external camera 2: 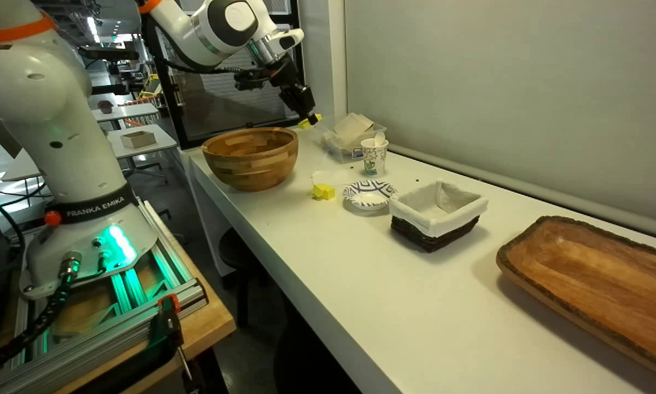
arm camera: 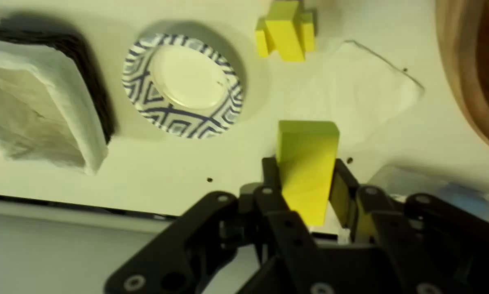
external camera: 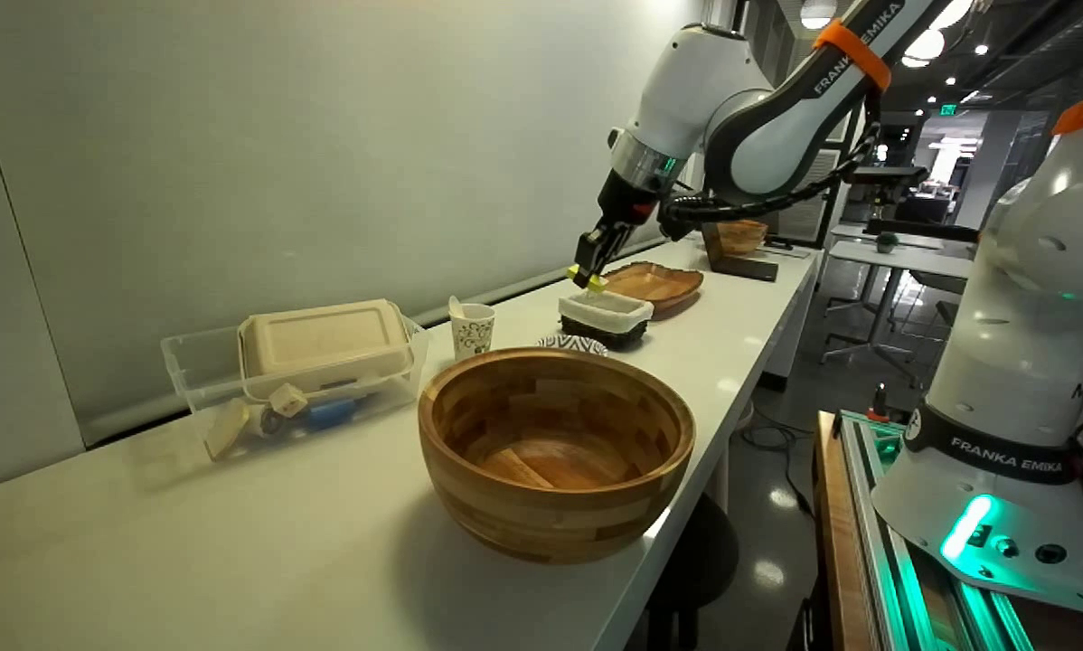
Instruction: Take the yellow item out of the wooden bowl
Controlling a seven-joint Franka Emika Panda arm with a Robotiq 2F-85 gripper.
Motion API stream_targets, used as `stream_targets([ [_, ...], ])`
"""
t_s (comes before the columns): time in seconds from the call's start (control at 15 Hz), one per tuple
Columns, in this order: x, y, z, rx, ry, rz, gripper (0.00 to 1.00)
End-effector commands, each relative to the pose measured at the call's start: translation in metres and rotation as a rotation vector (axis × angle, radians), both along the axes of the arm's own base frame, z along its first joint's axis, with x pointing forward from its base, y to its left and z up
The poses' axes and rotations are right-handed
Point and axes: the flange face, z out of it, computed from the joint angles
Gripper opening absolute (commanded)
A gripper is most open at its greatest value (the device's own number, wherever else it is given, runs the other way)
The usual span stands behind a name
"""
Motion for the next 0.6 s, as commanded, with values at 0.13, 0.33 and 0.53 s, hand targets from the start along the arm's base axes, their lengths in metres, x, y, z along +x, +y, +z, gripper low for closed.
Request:
stream_targets([
  [0.13, -0.016, -0.025, -0.046, -0.085, 0.149, -0.036, 0.09],
  [0.33, -0.019, -0.031, -0.073, -0.052, 0.148, -0.007, 0.09],
  [0.53, -0.025, -0.038, -0.098, -0.002, 0.132, 0.01, 0.09],
])
